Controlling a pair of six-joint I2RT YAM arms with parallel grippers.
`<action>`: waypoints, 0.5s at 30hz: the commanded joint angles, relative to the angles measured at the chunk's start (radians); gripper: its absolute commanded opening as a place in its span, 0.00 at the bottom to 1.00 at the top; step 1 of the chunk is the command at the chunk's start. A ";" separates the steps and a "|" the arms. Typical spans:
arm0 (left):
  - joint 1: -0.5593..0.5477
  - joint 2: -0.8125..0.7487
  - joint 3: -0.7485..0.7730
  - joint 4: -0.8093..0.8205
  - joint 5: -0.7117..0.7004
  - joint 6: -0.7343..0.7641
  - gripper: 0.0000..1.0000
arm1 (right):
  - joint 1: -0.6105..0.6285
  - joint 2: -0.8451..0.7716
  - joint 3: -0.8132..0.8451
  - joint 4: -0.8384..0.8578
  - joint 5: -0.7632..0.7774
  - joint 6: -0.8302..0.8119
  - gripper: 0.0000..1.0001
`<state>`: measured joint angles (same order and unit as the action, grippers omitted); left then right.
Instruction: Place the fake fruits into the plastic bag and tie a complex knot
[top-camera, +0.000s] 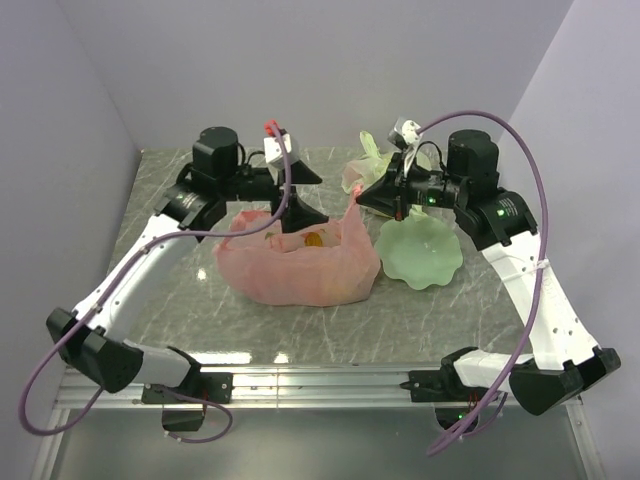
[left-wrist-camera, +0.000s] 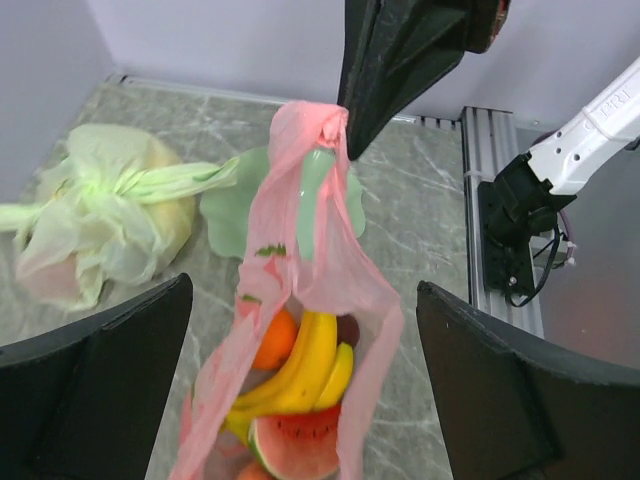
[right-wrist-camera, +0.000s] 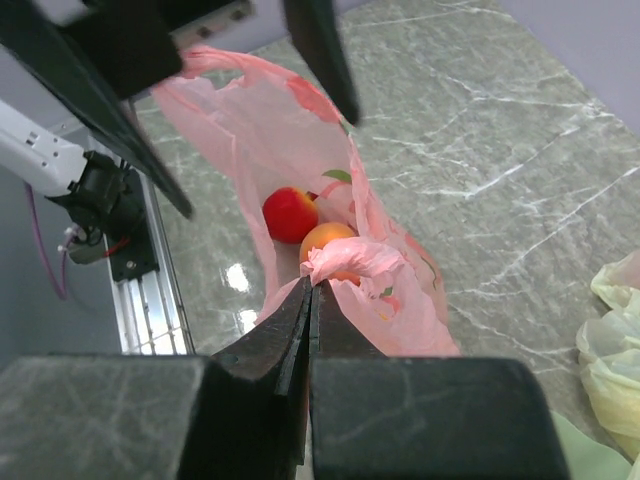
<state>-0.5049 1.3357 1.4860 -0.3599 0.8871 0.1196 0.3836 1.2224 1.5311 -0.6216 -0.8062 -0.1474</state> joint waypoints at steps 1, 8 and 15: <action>-0.040 0.017 -0.012 0.199 0.081 -0.004 0.99 | 0.009 -0.041 -0.002 -0.001 -0.054 -0.044 0.00; -0.102 0.092 -0.046 0.323 0.076 -0.023 0.99 | 0.015 -0.031 0.026 -0.036 -0.103 -0.081 0.00; -0.127 0.195 0.013 0.322 0.078 -0.001 0.90 | 0.028 -0.004 0.063 -0.072 -0.183 -0.130 0.00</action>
<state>-0.6262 1.4998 1.4487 -0.0910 0.9379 0.1120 0.3965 1.2163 1.5448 -0.6800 -0.9291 -0.2356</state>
